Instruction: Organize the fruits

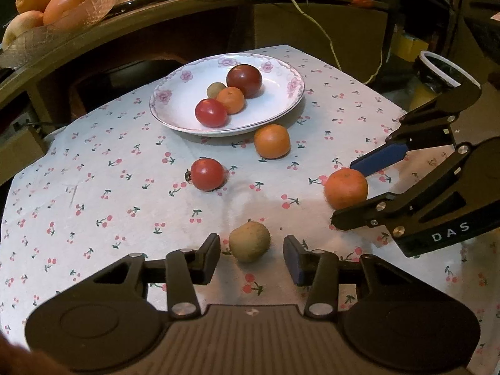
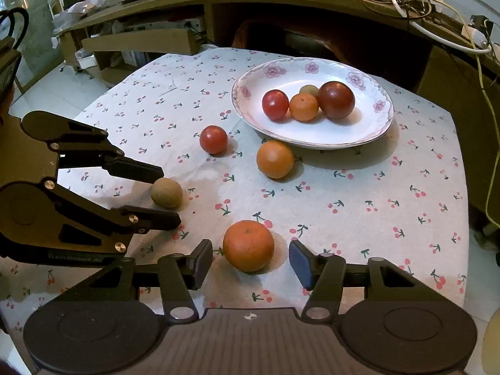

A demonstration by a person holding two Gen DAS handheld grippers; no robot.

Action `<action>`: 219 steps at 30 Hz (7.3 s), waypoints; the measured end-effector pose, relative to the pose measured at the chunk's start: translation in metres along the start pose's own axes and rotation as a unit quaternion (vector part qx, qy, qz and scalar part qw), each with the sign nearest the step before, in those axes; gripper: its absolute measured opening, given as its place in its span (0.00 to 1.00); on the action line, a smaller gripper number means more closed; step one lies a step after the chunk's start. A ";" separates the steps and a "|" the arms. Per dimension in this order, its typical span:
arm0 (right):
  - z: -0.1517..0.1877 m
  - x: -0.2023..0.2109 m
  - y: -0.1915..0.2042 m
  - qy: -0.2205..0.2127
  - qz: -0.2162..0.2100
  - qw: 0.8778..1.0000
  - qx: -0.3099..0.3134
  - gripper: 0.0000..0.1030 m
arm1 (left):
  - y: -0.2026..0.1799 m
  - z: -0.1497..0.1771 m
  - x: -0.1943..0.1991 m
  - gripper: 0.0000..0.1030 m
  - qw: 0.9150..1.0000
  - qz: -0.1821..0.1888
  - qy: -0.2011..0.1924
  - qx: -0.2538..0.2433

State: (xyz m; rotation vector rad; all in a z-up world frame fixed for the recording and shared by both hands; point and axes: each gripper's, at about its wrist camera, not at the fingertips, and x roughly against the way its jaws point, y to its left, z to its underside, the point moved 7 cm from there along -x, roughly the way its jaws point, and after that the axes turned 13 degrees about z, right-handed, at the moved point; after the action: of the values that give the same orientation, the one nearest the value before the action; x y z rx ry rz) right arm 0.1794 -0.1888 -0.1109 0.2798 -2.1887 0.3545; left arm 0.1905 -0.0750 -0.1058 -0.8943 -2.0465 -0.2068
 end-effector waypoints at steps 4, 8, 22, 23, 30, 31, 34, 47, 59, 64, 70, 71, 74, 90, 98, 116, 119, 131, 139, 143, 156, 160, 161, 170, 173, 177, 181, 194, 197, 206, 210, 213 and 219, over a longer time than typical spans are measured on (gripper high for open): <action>-0.002 -0.001 -0.001 0.003 0.004 1.000 -0.007 0.47 | -0.002 -0.001 -0.001 0.39 1.000 -0.001 0.002 0.000; -0.003 -0.001 0.001 0.003 0.006 1.000 -0.007 0.35 | -0.001 -0.001 0.000 0.33 1.000 -0.008 0.004 0.001; -0.012 0.004 0.001 -0.006 0.019 1.000 -0.017 0.34 | -0.002 -0.017 0.005 0.33 1.000 -0.010 -0.015 0.002; -0.013 0.005 0.001 -0.007 0.019 1.000 -0.018 0.34 | -0.003 -0.019 0.006 0.33 1.000 -0.010 -0.017 0.002; -0.021 0.011 0.000 -0.019 0.020 0.999 -0.027 0.34 | -0.005 -0.029 0.007 0.33 1.000 -0.012 -0.027 0.001; -0.022 0.011 0.000 -0.020 0.020 0.999 -0.029 0.34 | -0.005 -0.030 0.007 0.33 1.000 -0.012 -0.028 0.002; -0.024 0.013 -0.001 -0.023 0.021 0.999 -0.031 0.34 | -0.004 -0.032 0.008 0.33 0.999 -0.013 -0.032 0.004; -0.031 0.015 -0.011 -0.036 0.039 0.997 -0.060 0.34 | -0.005 -0.044 0.010 0.32 0.999 -0.012 -0.045 0.006; -0.048 0.017 -0.030 -0.055 0.062 0.993 -0.085 0.35 | 0.001 -0.072 0.007 0.32 0.997 -0.027 -0.066 0.002; -0.062 0.012 -0.037 -0.062 0.071 0.991 -0.100 0.36 | 0.013 -0.088 0.004 0.32 0.996 -0.039 -0.079 0.003; -0.077 -0.004 -0.042 -0.058 0.074 0.989 -0.117 0.36 | 0.032 -0.100 -0.006 0.32 0.995 -0.050 -0.087 0.013; -0.081 -0.007 -0.042 -0.059 0.077 0.988 -0.118 0.36 | 0.035 -0.102 -0.007 0.32 0.994 -0.052 -0.090 0.015; -0.089 -0.013 -0.046 -0.064 0.079 0.987 -0.124 0.36 | 0.044 -0.109 -0.010 0.32 0.994 -0.057 -0.095 0.018; -0.095 -0.053 -0.062 -0.046 0.094 0.983 -0.149 0.36 | 0.064 -0.123 -0.048 0.32 0.993 -0.061 -0.096 0.012; -0.100 -0.055 -0.061 -0.054 0.094 0.984 -0.139 0.36 | 0.070 -0.125 -0.051 0.32 0.993 -0.057 -0.102 0.019; -0.101 -0.059 -0.060 -0.057 0.103 0.985 -0.125 0.47 | 0.082 -0.128 -0.053 0.40 0.993 -0.054 -0.105 0.030; -0.104 -0.054 -0.062 -0.066 0.105 0.984 -0.127 0.50 | 0.082 -0.130 -0.046 0.41 0.992 -0.057 -0.109 0.029; -0.108 -0.033 -0.075 -0.089 0.102 0.981 -0.141 0.56 | 0.068 -0.133 -0.017 0.45 0.991 -0.065 -0.115 0.022; -0.101 -0.016 -0.068 -0.093 0.096 0.982 -0.134 0.56 | 0.061 -0.112 0.010 0.45 0.991 -0.073 -0.108 0.032; -0.088 -0.004 -0.062 -0.085 0.093 0.983 -0.135 0.56 | 0.053 -0.099 0.023 0.45 0.991 -0.065 -0.104 0.043; -0.048 0.024 -0.028 -0.055 0.087 0.983 -0.154 0.57 | 0.026 -0.064 0.036 0.45 0.994 -0.049 -0.081 0.062; -0.042 0.013 -0.020 -0.042 0.088 0.986 -0.135 0.57 | 0.029 -0.057 0.027 0.45 0.995 -0.052 -0.062 0.066; -0.043 0.009 -0.019 -0.038 0.090 0.987 -0.128 0.57 | 0.029 -0.055 0.025 0.45 0.995 -0.052 -0.056 0.067; -0.054 -0.017 -0.016 -0.030 0.075 0.989 -0.120 0.57 | 0.034 -0.053 0.015 0.45 0.996 -0.058 -0.037 0.059; -0.057 -0.023 -0.015 -0.032 0.069 0.990 -0.118 0.57 | 0.037 -0.050 0.012 0.45 0.996 -0.062 -0.028 0.062; -0.057 -0.031 -0.012 -0.022 0.066 0.991 -0.114 0.56 | 0.039 -0.050 0.010 0.45 0.996 -0.062 -0.025 0.061; -0.059 -0.036 -0.013 -0.021 0.067 0.991 -0.113 0.52 | 0.040 -0.048 0.006 0.45 0.996 -0.060 -0.020 0.065; -0.048 -0.028 -0.024 0.005 0.050 0.991 -0.127 0.31 | 0.047 -0.050 -0.011 0.45 0.996 -0.040 -0.028 0.080; -0.044 -0.022 -0.028 0.004 0.052 0.991 -0.124 0.31 | 0.046 -0.051 -0.018 0.45 0.996 -0.033 -0.030 0.078; -0.035 -0.018 -0.034 0.016 0.051 0.990 -0.131 0.32 | 0.048 -0.046 -0.029 0.37 0.996 -0.037 -0.027 0.082; -0.034 -0.018 -0.029 0.018 0.047 0.991 -0.121 0.32 | 0.045 -0.048 -0.030 0.36 0.996 -0.029 -0.030 0.074; -0.035 -0.017 -0.027 0.018 0.046 0.992 -0.113 0.31 | 0.042 -0.045 -0.030 0.35 0.997 -0.028 -0.023 0.067; -0.032 -0.007 -0.030 0.014 0.041 0.993 -0.109 0.32 | 0.030 -0.042 -0.010 0.35 0.998 -0.016 -0.014 0.051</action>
State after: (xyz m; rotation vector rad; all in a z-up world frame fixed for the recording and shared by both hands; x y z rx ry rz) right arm 0.2167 -0.2048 -0.0935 0.0643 -2.1927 0.1597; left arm 0.2416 -0.0775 -0.0935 -0.8058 -2.0793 -0.1055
